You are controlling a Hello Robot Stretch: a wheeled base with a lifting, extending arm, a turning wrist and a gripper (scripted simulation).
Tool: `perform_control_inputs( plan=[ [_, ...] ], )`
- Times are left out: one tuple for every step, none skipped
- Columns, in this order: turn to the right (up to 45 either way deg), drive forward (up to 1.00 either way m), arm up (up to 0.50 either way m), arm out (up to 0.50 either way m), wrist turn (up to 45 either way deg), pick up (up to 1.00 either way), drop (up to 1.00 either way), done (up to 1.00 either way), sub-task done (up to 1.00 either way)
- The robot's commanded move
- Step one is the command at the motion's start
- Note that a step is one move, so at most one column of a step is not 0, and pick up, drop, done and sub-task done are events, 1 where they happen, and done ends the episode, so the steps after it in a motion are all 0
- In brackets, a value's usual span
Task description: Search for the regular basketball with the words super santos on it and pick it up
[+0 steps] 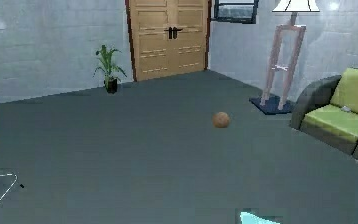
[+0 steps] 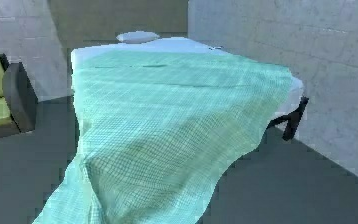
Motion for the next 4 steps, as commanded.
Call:
perform_control_inputs(
  plan=[
    [0.0,0.85,0.00,0.00,0.0,0.00,0.00,0.00,0.00],
    [-6.0,0.00,0.00,0.00,0.0,0.00,0.00,0.00,0.00],
    [0.0,0.10,0.00,0.00,0.0,0.00,0.00,0.00,0.00],
    [9.0,0.00,0.00,0.00,0.0,0.00,0.00,0.00,0.00]
  ],
)
